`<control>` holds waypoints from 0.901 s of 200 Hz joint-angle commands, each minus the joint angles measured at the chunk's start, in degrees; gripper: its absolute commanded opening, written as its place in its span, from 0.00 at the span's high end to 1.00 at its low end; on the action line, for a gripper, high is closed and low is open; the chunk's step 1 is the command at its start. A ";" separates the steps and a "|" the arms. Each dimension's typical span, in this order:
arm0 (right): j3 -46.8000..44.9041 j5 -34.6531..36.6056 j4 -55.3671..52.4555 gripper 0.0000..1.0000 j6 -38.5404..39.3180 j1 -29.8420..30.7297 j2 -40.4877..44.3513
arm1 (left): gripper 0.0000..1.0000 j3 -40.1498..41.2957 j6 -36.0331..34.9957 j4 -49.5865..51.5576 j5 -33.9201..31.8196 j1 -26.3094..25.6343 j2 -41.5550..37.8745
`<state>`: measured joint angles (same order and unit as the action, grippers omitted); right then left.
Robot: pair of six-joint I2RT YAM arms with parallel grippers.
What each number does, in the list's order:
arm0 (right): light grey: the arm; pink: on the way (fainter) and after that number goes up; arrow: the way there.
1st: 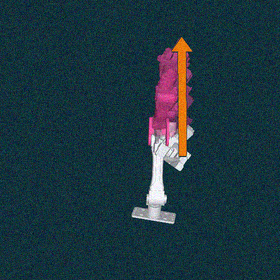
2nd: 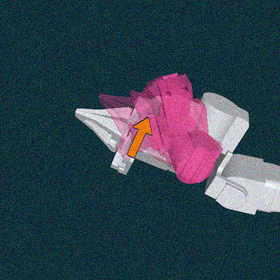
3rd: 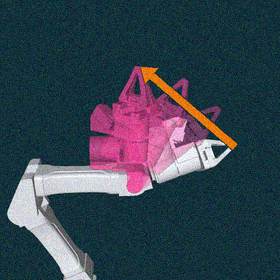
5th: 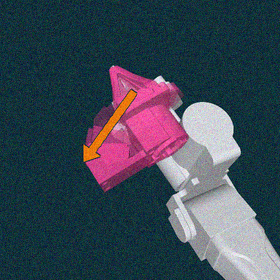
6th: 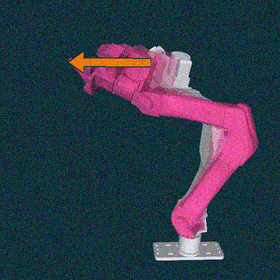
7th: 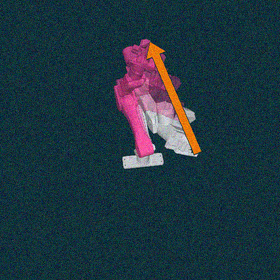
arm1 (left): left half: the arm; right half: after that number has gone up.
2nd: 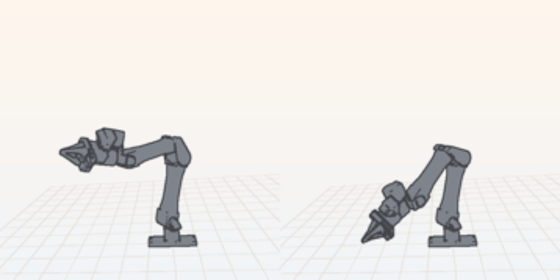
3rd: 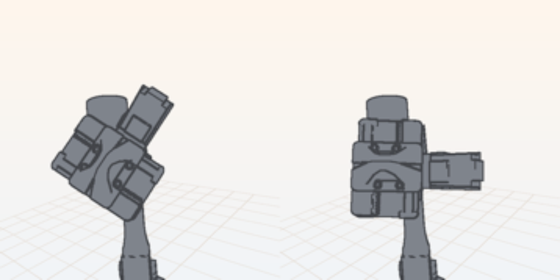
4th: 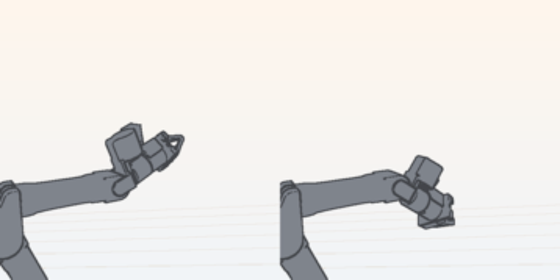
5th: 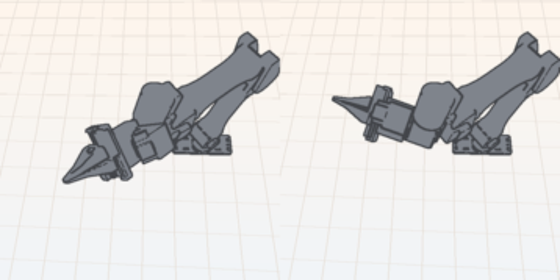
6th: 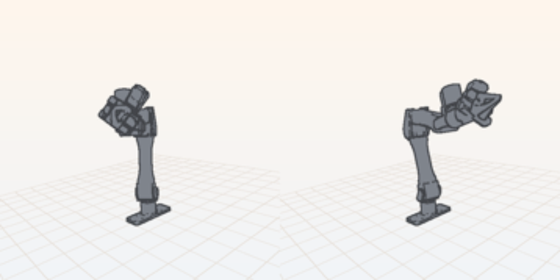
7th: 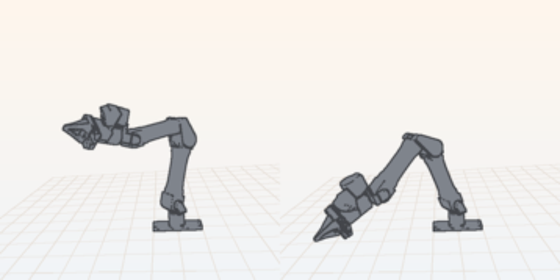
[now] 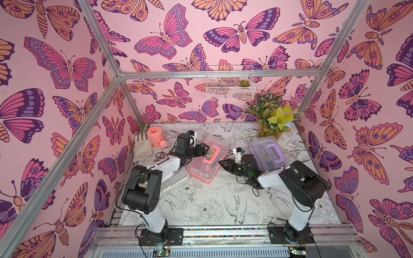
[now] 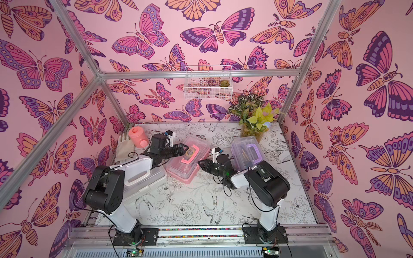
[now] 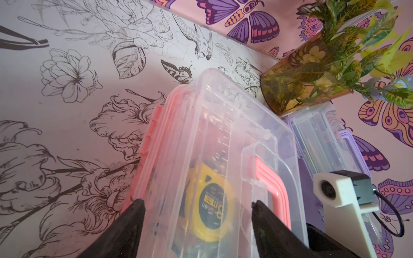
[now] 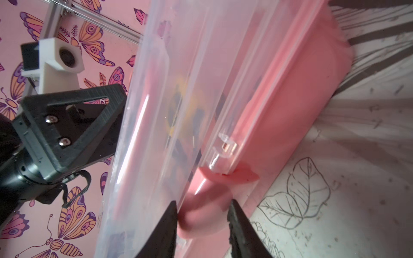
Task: Close toolboxes
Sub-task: Fasten the toolbox latch on the toolbox.
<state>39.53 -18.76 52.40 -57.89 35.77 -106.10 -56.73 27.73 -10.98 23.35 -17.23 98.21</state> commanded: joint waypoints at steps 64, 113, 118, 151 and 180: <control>12.43 -3.82 -14.91 0.54 8.84 1.15 -0.87 | 0.16 1.80 4.93 9.67 8.38 -3.69 1.80; 26.61 -4.57 -22.90 0.54 12.75 -0.20 -8.09 | 0.14 -2.58 5.52 10.97 5.21 -0.96 3.68; 28.29 -4.86 -23.63 0.54 13.08 -0.46 -8.94 | 0.14 -2.91 5.62 10.98 4.89 -0.39 3.96; 38.52 -6.32 -30.98 0.54 16.13 -1.65 -12.85 | 0.13 -5.52 5.27 11.06 3.62 3.69 4.62; 42.04 -4.81 -40.63 0.53 21.30 -2.99 -10.82 | 0.14 -8.39 5.11 11.24 4.09 7.22 4.94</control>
<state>77.38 -20.67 17.52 -42.50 31.68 -119.20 -63.75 31.24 -5.06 18.48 -10.24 101.30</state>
